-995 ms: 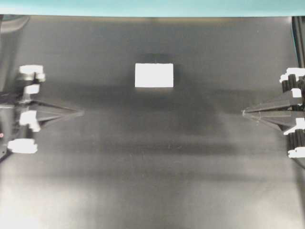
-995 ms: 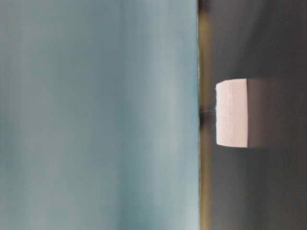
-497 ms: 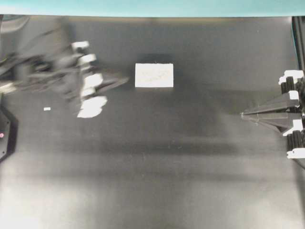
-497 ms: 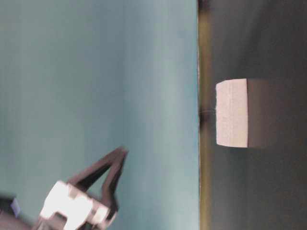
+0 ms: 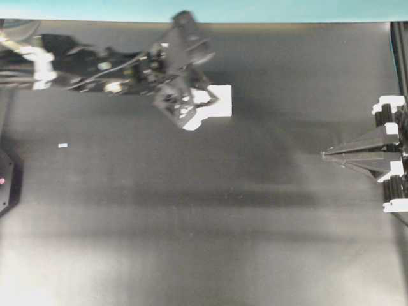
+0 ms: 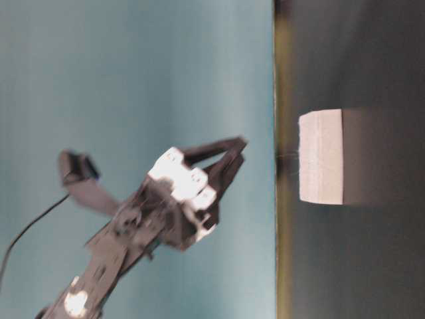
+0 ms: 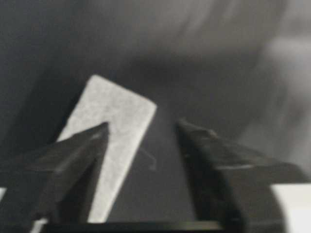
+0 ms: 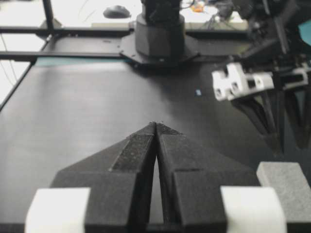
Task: Push the sponge with the left arm to wipe the table.
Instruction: 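Reach the left gripper forward to the white sponge, then close the left gripper on the white sponge's near edge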
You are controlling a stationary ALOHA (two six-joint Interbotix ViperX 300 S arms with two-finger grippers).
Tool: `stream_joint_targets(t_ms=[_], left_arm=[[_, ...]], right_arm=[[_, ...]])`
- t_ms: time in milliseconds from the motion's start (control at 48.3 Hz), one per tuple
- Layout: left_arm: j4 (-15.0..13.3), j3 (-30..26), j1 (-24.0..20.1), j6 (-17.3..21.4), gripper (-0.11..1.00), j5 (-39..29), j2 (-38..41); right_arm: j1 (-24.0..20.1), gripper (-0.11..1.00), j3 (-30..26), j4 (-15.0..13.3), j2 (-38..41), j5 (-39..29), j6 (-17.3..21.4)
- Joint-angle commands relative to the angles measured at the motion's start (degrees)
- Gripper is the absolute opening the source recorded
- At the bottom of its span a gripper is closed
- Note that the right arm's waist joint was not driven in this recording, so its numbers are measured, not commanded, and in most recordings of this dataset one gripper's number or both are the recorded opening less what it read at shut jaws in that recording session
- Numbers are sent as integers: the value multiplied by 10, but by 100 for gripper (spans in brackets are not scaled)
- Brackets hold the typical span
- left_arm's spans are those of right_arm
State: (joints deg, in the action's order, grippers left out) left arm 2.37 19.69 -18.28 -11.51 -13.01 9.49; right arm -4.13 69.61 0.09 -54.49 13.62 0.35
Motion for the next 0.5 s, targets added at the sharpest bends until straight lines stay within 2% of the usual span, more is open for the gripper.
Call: stream_joint_targets(t_ms=[0,83,290,477], left_arm=[[3,-25,-3,0,63,-5,19],[3,-33,-7,0,69,-11,35],[3,-35,-35,0,68,-9,72],[3,-35,-42,1,68,12,92]], right_arm=[[0,0,-3,1,3,3,3],[0,0,1,1,3,3,3],[0,0,3,1,3,4,3],[0,0,6,1,3,6,3]])
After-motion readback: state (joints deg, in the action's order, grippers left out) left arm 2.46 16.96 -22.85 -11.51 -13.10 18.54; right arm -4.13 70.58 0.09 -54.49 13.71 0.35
